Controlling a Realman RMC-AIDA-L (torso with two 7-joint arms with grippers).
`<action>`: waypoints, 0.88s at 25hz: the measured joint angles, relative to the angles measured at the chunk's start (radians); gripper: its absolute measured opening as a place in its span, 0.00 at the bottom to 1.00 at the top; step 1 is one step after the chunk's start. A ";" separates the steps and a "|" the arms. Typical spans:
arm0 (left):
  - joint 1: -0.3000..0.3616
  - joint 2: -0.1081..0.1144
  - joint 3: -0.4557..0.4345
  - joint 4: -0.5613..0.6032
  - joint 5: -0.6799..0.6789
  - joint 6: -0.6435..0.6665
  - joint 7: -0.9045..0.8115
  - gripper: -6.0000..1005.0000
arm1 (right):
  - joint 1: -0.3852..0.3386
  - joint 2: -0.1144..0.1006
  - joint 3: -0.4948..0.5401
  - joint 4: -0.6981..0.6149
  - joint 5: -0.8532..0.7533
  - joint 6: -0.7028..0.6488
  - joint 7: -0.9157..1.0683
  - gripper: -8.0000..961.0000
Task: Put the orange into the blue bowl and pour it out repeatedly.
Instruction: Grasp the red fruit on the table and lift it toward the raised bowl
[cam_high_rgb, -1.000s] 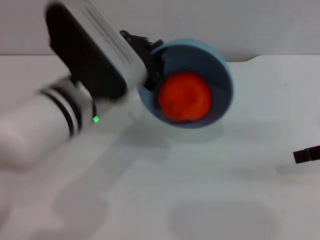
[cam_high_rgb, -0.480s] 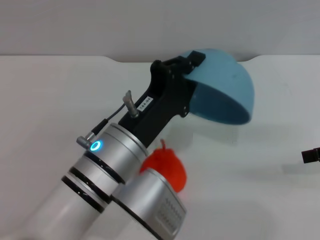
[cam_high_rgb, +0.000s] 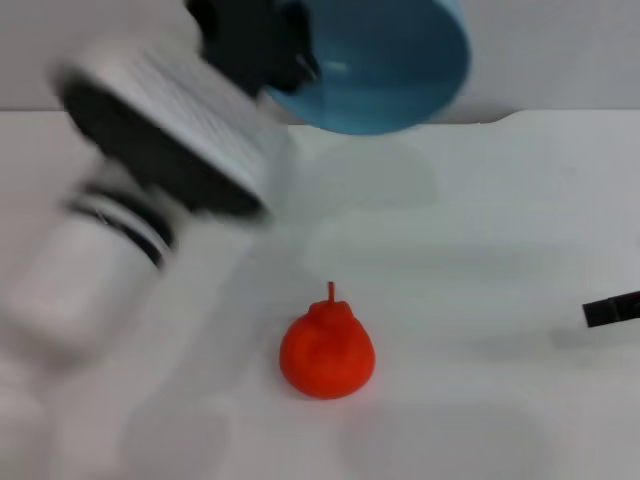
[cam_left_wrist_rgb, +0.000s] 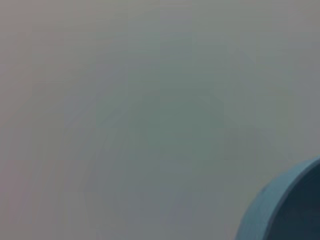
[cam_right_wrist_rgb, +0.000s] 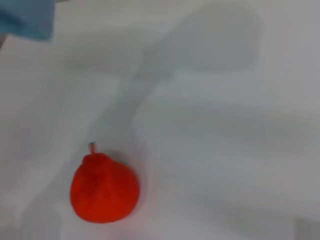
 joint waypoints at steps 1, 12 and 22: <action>0.004 0.000 -0.064 0.034 -0.046 0.108 -0.009 0.01 | 0.005 0.000 -0.009 0.006 0.001 0.001 -0.004 0.61; -0.245 0.011 -0.853 0.058 0.002 1.397 -0.694 0.01 | 0.020 0.003 -0.256 0.038 0.148 0.157 -0.132 0.60; -0.358 0.008 -1.075 0.032 0.343 1.865 -0.988 0.01 | 0.085 0.000 -0.370 0.313 0.389 0.321 -0.489 0.61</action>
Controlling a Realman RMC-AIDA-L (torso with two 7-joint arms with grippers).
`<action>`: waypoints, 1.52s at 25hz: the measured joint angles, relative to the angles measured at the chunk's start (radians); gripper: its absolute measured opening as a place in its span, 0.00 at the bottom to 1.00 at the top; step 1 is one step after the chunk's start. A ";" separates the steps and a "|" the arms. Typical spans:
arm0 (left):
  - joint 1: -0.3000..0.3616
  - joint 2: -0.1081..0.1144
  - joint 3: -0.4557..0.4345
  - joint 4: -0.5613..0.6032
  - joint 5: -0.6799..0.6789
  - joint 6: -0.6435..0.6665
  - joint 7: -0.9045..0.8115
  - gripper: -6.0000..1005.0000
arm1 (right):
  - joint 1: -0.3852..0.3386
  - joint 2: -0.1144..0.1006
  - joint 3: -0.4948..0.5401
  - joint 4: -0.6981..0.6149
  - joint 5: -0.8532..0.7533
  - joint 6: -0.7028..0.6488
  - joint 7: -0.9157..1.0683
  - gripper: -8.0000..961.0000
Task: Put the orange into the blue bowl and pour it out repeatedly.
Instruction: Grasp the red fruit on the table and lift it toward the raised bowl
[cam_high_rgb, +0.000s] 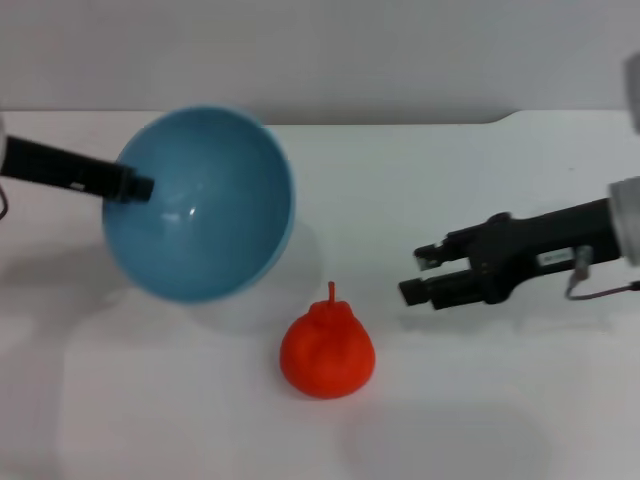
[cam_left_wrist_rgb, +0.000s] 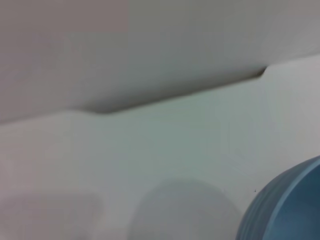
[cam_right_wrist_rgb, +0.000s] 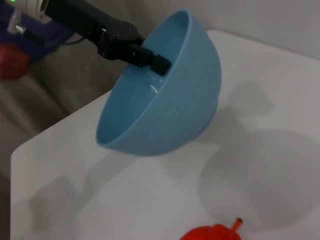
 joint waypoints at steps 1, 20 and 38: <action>0.004 0.000 -0.002 0.002 0.003 0.014 0.000 0.01 | 0.019 0.000 -0.007 0.037 0.000 0.020 -0.014 0.61; 0.016 0.000 0.008 0.001 0.008 0.083 -0.003 0.01 | 0.148 0.008 -0.318 0.461 0.278 0.411 -0.159 0.61; 0.006 0.003 0.006 0.010 0.021 0.109 -0.004 0.01 | 0.131 0.010 -0.528 0.510 0.438 0.531 -0.168 0.59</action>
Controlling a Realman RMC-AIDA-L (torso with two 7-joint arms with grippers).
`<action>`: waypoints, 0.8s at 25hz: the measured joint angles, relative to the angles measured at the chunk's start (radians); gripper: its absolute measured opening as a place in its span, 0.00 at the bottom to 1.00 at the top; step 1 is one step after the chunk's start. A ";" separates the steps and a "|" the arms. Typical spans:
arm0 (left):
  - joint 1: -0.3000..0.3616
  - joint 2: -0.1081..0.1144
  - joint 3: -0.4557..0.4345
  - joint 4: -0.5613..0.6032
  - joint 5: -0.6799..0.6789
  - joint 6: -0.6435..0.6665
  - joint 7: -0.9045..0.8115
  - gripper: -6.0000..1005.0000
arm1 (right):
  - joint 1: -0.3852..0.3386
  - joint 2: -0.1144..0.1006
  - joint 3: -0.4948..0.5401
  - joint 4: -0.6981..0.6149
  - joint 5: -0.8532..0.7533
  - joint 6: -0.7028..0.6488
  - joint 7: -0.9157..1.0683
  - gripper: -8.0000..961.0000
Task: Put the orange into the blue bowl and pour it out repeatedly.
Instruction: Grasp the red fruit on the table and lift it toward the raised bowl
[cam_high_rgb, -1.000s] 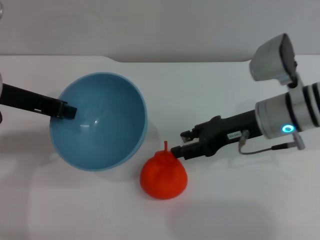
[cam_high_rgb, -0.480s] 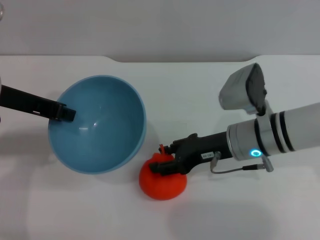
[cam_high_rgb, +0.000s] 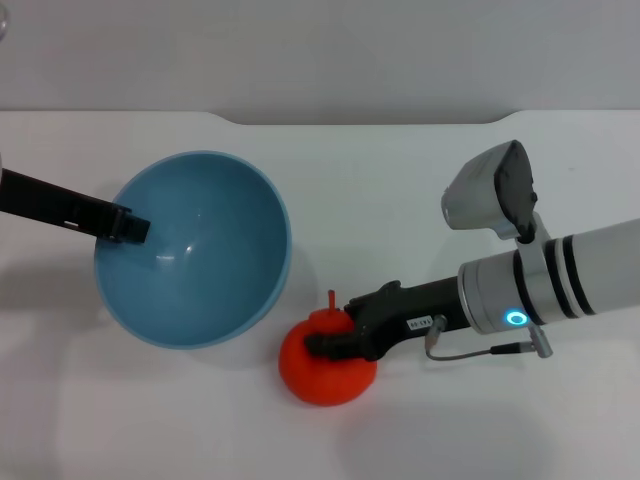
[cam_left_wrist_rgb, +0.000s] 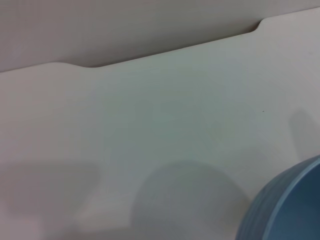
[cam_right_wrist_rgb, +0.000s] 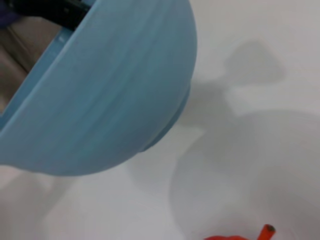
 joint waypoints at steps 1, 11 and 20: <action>0.000 0.000 0.000 0.000 0.000 0.000 0.000 0.01 | -0.003 -0.001 0.002 -0.002 0.000 -0.009 0.000 0.59; -0.015 -0.001 0.000 -0.010 0.031 -0.001 0.000 0.01 | -0.107 -0.020 0.121 -0.115 -0.006 -0.140 0.003 0.23; -0.055 -0.003 0.078 -0.100 0.049 -0.041 0.000 0.01 | -0.337 -0.047 0.387 -0.412 -0.035 -0.397 0.000 0.15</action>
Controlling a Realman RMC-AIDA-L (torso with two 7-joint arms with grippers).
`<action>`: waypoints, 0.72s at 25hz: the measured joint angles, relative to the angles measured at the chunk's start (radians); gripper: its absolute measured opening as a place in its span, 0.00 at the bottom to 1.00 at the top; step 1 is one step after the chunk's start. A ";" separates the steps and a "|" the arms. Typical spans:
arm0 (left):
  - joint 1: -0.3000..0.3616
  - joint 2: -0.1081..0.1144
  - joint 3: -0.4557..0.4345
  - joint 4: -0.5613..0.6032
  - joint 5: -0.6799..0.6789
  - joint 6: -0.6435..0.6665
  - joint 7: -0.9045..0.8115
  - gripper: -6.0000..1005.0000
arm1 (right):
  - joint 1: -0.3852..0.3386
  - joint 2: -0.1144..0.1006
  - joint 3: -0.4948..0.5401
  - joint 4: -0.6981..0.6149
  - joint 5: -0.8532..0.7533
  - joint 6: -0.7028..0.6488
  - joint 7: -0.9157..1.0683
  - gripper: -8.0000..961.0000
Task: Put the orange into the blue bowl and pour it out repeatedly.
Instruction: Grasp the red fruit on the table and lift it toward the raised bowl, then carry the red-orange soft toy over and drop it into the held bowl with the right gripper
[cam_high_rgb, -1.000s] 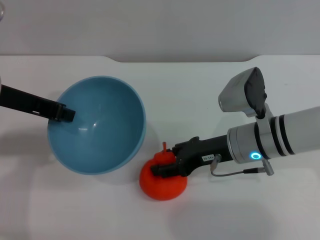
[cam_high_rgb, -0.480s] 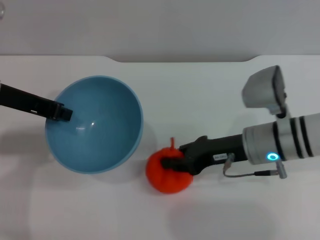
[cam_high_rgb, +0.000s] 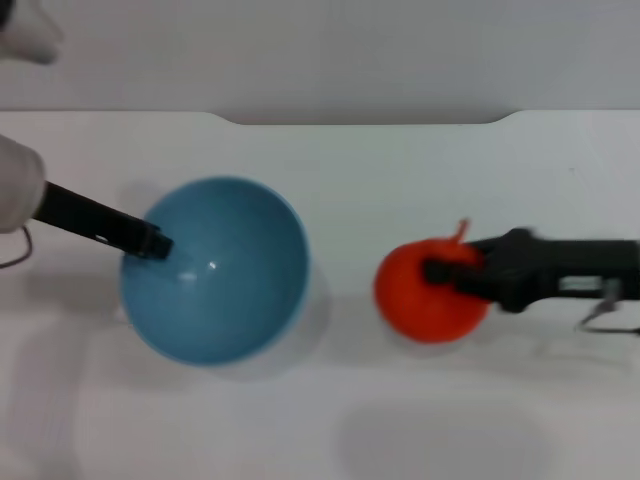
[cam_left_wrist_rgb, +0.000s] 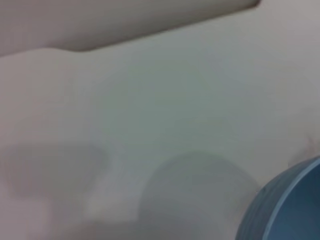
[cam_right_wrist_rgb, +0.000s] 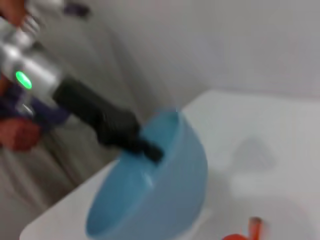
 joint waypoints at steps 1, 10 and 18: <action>-0.010 0.000 0.020 -0.023 0.000 -0.008 0.000 0.01 | -0.017 0.004 0.048 -0.038 -0.014 -0.039 0.001 0.14; -0.157 -0.007 0.237 -0.249 0.000 -0.105 -0.034 0.01 | -0.046 0.036 0.232 -0.400 -0.061 -0.331 0.040 0.07; -0.238 -0.016 0.395 -0.265 -0.042 -0.162 -0.108 0.01 | 0.042 0.036 0.023 -0.472 -0.182 -0.247 0.104 0.04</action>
